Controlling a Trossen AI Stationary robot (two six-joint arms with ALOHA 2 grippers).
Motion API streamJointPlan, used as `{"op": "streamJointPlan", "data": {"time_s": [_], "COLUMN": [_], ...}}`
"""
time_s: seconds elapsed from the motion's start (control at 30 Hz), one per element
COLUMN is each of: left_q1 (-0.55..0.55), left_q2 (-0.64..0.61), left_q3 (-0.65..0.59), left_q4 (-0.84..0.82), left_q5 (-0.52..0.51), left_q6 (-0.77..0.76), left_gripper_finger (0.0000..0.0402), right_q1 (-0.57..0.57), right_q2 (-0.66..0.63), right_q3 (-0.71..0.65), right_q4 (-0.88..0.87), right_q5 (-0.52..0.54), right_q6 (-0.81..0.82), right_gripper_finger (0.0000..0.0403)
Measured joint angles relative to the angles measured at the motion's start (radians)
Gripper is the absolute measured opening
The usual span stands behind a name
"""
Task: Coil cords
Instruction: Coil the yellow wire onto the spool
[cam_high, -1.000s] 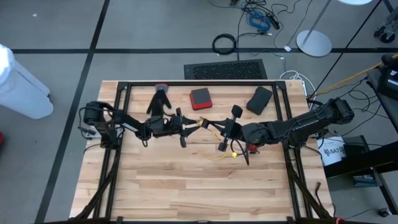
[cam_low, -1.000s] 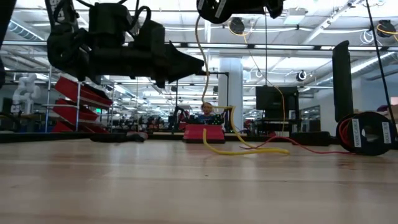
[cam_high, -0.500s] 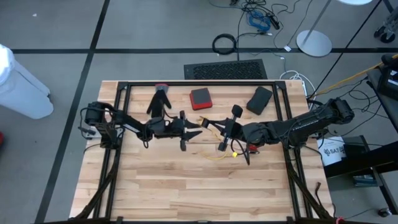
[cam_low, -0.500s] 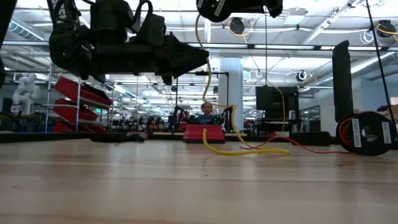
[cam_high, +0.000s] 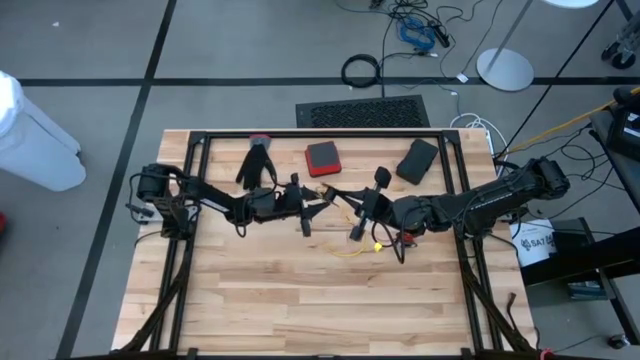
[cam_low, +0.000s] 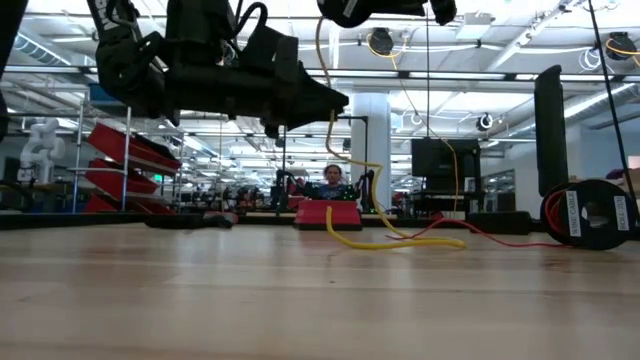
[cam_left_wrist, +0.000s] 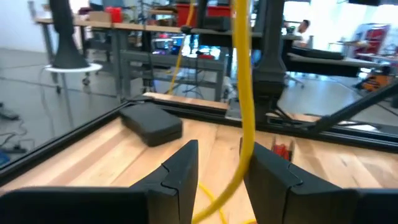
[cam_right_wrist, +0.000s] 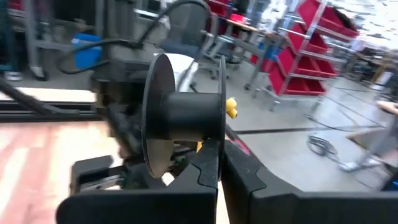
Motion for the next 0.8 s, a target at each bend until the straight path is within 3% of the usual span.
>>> {"op": "streamJointPlan", "data": {"time_s": [0.1, 0.47, 0.7, 0.8], "left_q1": [-0.002, -0.019, -0.019, -0.019], "left_q2": [0.000, 0.000, 0.000, 0.000], "left_q3": [0.000, 0.000, 0.000, 0.000], "left_q4": [-0.025, -0.047, -0.047, -0.047], "left_q5": [-0.003, -0.085, -0.085, -0.080], "left_q6": [-0.018, -0.017, -0.014, -0.010], "left_gripper_finger": [0.0114, 0.0101, 0.0017, 0.0010], "right_q1": [0.000, -0.001, -0.001, -0.002], "right_q2": [0.000, 0.000, 0.000, 0.000], "right_q3": [0.000, -0.001, -0.001, -0.001], "right_q4": [-0.024, -0.039, -0.039, -0.039], "right_q5": [0.050, 0.055, 0.055, 0.055], "right_q6": [-0.006, 0.005, 0.005, 0.006], "right_gripper_finger": [0.0000, 0.0000, 0.0000, 0.0000]}}
